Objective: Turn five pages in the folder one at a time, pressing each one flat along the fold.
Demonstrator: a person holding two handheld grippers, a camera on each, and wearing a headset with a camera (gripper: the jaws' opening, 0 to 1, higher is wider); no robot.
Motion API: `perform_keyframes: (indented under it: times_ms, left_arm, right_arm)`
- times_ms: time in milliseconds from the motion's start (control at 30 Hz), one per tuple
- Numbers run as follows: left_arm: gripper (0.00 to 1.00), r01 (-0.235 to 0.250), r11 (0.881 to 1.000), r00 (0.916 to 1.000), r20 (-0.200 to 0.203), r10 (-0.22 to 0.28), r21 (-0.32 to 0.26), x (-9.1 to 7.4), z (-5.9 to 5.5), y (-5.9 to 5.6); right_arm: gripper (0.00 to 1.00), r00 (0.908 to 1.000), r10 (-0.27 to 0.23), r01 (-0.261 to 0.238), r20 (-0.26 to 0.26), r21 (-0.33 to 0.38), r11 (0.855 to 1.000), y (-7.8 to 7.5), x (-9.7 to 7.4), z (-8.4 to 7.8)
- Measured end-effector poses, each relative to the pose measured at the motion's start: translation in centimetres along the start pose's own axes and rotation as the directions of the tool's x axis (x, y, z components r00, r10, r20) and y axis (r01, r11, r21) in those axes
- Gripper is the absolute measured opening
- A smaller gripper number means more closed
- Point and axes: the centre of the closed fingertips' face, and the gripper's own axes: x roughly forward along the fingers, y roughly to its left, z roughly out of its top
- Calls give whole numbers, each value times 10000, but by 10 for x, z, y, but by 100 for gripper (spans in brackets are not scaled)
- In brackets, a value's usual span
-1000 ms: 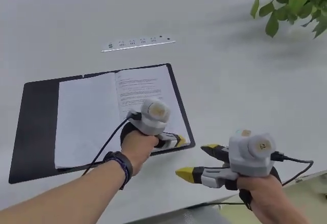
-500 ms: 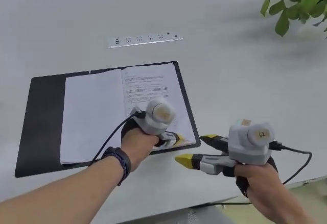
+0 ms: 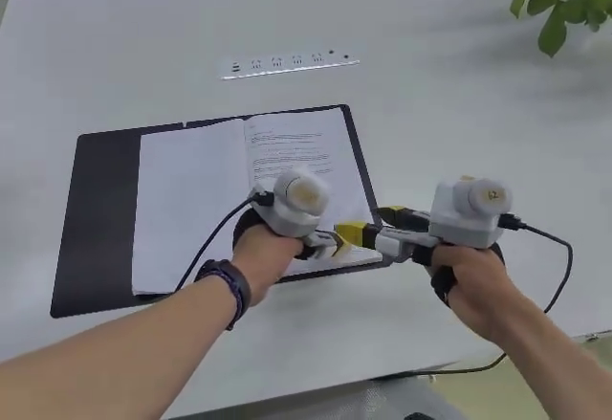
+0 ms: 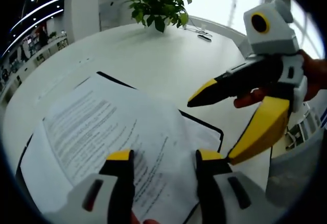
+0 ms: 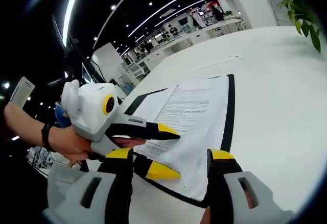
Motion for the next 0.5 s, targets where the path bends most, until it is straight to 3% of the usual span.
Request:
perform_keyframes:
  times_ms: [200, 367, 500]
  left_arm:
    - [49, 126, 9998, 9999, 27, -126, -182, -3, -1, -1]
    - [50, 259, 9994, 9997, 25, -258, -212, -7, -5, -2]
    - [55, 411, 9991, 9990, -149, -412, -50, -11, -8, -8]
  right_arm:
    - [56, 10000, 46, -44, -88, 321, 9995, -8, 11, -1]
    - [53, 9997, 214, -221, 125, 617, 9978, -6, 11, 2]
    - [47, 9984, 297, -338, 480, 866, 9957, -5, 7, 5]
